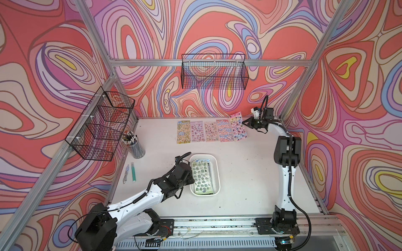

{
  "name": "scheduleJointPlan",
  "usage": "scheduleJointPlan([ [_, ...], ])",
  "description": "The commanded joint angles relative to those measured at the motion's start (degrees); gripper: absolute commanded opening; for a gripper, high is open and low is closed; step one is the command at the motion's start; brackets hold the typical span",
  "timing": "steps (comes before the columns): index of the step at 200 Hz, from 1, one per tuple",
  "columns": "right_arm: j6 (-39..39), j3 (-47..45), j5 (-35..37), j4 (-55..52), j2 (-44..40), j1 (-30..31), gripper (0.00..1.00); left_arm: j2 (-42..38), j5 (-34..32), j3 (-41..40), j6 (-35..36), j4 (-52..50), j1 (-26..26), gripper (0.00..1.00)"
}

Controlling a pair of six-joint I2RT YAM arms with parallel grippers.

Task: Take the stickers out of the storage box
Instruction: Place the sticker at the center of the board.

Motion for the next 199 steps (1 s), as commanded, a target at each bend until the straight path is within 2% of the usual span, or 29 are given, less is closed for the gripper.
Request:
scheduleJointPlan([
  [1,-2.9,2.7,2.2,-2.9,1.7,-0.1,0.02,0.3,0.6,1.5,0.4,2.1,0.5,0.11],
  [76,-6.3,11.7,5.2,-9.0,7.4,0.0,0.03,1.9,1.6,1.4,0.1,2.9,0.8,0.1],
  [106,-6.3,10.8,5.2,-8.4,7.7,-0.1,0.04,2.3,1.6,1.3,-0.1,3.2,0.8,0.1],
  [136,-5.9,10.2,5.3,-7.9,8.0,0.0,0.08,2.6,1.9,1.4,-0.1,3.3,0.8,0.1],
  [199,-5.2,9.3,5.6,-6.6,7.7,0.0,0.24,2.3,1.9,1.1,-0.4,3.4,0.8,0.1],
])
